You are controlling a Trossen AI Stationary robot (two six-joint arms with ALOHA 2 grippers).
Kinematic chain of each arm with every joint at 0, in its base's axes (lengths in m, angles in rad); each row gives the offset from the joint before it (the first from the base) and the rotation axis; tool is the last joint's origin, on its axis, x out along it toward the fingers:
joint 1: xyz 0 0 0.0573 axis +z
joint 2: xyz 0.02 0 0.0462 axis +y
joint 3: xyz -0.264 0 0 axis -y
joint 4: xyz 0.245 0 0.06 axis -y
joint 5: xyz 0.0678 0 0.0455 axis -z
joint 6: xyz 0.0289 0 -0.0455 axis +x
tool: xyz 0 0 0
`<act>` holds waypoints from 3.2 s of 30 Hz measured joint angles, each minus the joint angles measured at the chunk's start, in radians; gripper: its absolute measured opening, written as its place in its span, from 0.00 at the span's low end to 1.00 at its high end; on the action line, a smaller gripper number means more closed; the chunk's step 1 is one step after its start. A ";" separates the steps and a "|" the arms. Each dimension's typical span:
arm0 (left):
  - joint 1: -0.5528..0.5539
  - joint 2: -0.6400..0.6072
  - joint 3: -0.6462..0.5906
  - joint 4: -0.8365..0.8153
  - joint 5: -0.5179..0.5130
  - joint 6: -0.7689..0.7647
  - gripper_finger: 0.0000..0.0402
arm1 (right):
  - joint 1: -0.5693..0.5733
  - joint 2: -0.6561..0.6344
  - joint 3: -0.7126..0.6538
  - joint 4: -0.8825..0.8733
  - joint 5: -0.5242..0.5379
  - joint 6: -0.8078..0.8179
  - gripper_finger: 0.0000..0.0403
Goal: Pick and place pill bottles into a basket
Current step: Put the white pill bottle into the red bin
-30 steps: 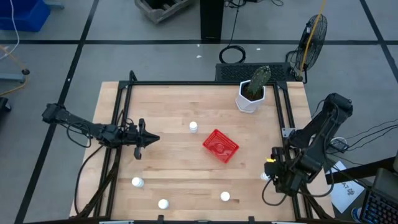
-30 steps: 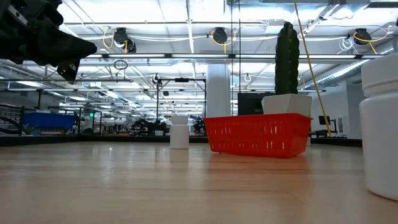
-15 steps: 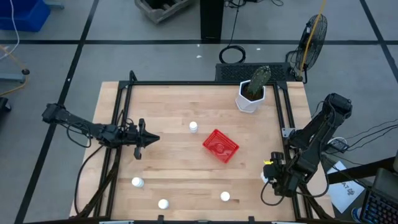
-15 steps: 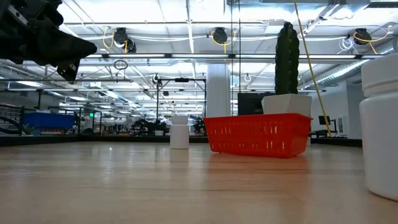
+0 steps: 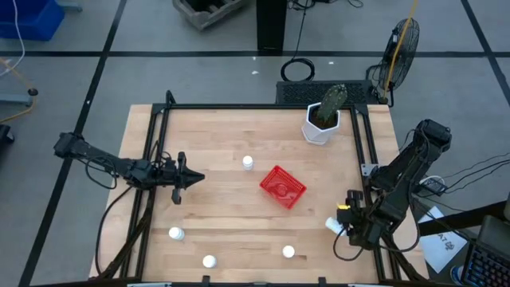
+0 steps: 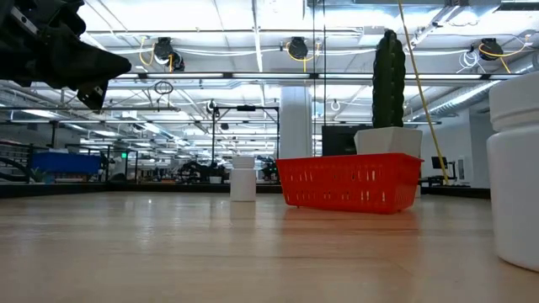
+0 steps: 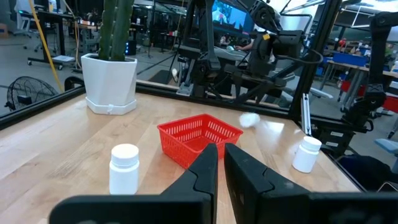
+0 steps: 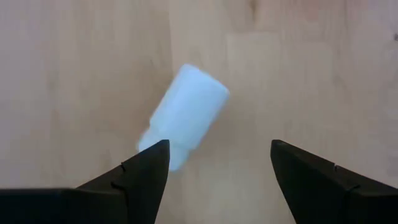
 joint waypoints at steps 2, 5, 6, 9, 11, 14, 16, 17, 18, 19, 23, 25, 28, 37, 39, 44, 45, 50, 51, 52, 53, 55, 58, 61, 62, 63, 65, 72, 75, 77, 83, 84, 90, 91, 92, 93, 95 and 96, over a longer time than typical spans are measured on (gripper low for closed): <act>0.000 0.000 0.000 0.000 0.000 0.000 0.08 | 0.000 0.000 0.000 -0.003 0.000 0.023 0.67; 0.000 0.000 0.000 0.000 0.000 0.000 0.08 | 0.000 0.000 0.000 0.037 0.002 0.059 0.67; 0.000 0.000 0.000 0.000 0.000 0.000 0.08 | 0.000 0.000 0.000 0.059 0.001 0.070 0.67; 0.000 0.000 0.000 0.000 0.000 0.000 0.08 | 0.001 0.002 -0.004 0.158 -0.004 0.089 0.67; 0.000 0.000 0.000 0.000 0.000 0.000 0.08 | 0.006 0.006 -0.026 0.248 -0.005 0.091 0.67; 0.000 0.000 0.000 0.000 0.000 0.000 0.08 | 0.007 0.029 -0.059 0.315 -0.007 0.134 0.67; 0.000 0.000 0.000 0.000 0.000 0.000 0.08 | 0.008 0.045 -0.075 0.307 -0.032 0.151 0.67; 0.000 0.000 0.000 0.000 0.000 0.000 0.08 | 0.008 0.053 -0.083 0.306 -0.042 0.161 0.67; 0.000 0.000 0.000 0.000 0.000 0.000 0.08 | 0.008 0.060 -0.092 0.303 -0.055 0.171 0.67; 0.000 0.000 0.000 0.000 0.000 0.000 0.08 | 0.009 0.068 -0.098 0.313 -0.061 0.178 0.67; 0.000 0.000 0.000 0.000 0.000 0.000 0.08 | 0.014 0.102 -0.115 0.386 -0.081 0.175 0.67; 0.000 0.000 0.000 0.000 0.000 0.000 0.08 | 0.014 0.123 -0.116 0.401 -0.081 0.156 0.67; 0.000 0.000 0.000 0.000 0.000 0.000 0.08 | 0.014 0.147 -0.116 0.412 -0.057 0.125 0.67; 0.000 0.000 0.000 0.000 0.000 0.000 0.08 | 0.018 0.160 -0.116 0.374 -0.069 0.025 0.67; 0.000 0.000 0.000 0.000 0.000 0.000 0.08 | 0.032 0.159 -0.116 0.349 -0.114 -0.020 0.67; 0.000 0.000 0.000 0.000 0.000 0.000 0.08 | 0.046 0.159 -0.116 0.291 -0.070 -0.215 0.67; 0.000 0.000 0.000 0.000 0.000 0.000 0.08 | 0.043 0.159 -0.116 0.294 -0.035 -0.281 0.67; 0.000 0.000 0.000 0.000 0.000 0.000 0.08 | -0.003 0.159 -0.075 0.300 0.131 -0.478 0.67; 0.000 0.000 0.000 0.000 0.000 0.000 0.08 | -0.016 0.159 -0.060 0.307 0.160 -0.518 0.67; 0.000 0.000 0.000 0.000 0.000 0.000 0.08 | -0.033 0.159 -0.049 0.327 0.191 -0.560 0.67; 0.000 0.000 0.000 0.000 0.000 0.000 0.08 | -0.056 0.159 -0.041 0.363 0.211 -0.608 0.67; 0.000 0.000 0.000 0.000 0.000 0.000 0.08 | -0.115 0.159 -0.037 0.446 0.203 -0.699 0.67; 0.000 0.000 0.000 0.000 0.000 0.000 0.08 | -0.197 0.159 -0.037 0.514 0.158 -0.820 0.67; 0.000 0.000 0.000 0.000 0.000 0.000 0.08 | -0.254 0.159 -0.038 0.557 0.121 -0.949 0.67; 0.000 0.000 0.000 0.000 0.000 0.000 0.08 | -0.270 0.159 -0.037 0.572 0.105 -0.982 0.67; 0.000 0.000 0.000 0.000 0.000 0.000 0.08 | -0.284 0.159 -0.037 0.585 0.087 -1.014 0.67; 0.000 0.000 0.000 0.000 0.000 0.000 0.08 | -0.318 0.173 -0.037 0.629 0.048 -1.084 0.67; 0.000 0.000 0.000 0.000 0.000 0.000 0.08 | -0.389 0.250 -0.038 0.715 -0.031 -1.212 0.67; 0.000 0.000 0.000 0.000 0.000 0.000 0.08 | -0.392 0.274 -0.038 0.720 -0.030 -1.250 0.67; 0.000 0.000 0.000 0.000 0.000 0.000 0.08 | -0.393 0.283 -0.038 0.732 -0.031 -1.262 0.67; 0.000 0.000 0.000 0.000 0.000 0.000 0.08 | -0.402 0.283 -0.037 0.777 -0.032 -1.289 0.67; 0.000 0.000 0.000 0.000 0.000 0.000 0.08 | -0.403 0.283 -0.037 0.770 -0.032 -1.280 0.67; 0.000 0.000 0.000 0.000 0.000 0.000 0.08 | -0.412 0.289 -0.038 0.760 -0.076 -1.169 0.67; 0.000 0.000 0.000 0.000 0.000 0.000 0.08 | -0.417 0.289 -0.038 0.762 -0.093 -1.141 0.67; 0.000 0.000 0.000 0.000 0.000 0.000 0.08 | -0.425 0.297 -0.037 0.766 -0.108 -1.109 0.67; 0.000 0.000 0.000 0.000 0.000 0.000 0.08 | -0.432 0.304 -0.037 0.762 -0.116 -1.076 0.67; 0.000 0.000 0.000 0.000 0.000 0.000 0.08 | -0.442 0.322 -0.038 0.734 -0.135 -1.032 0.67; 0.000 0.000 0.000 0.000 0.000 0.000 0.08 | -0.444 0.336 -0.038 0.733 -0.135 -1.017 0.67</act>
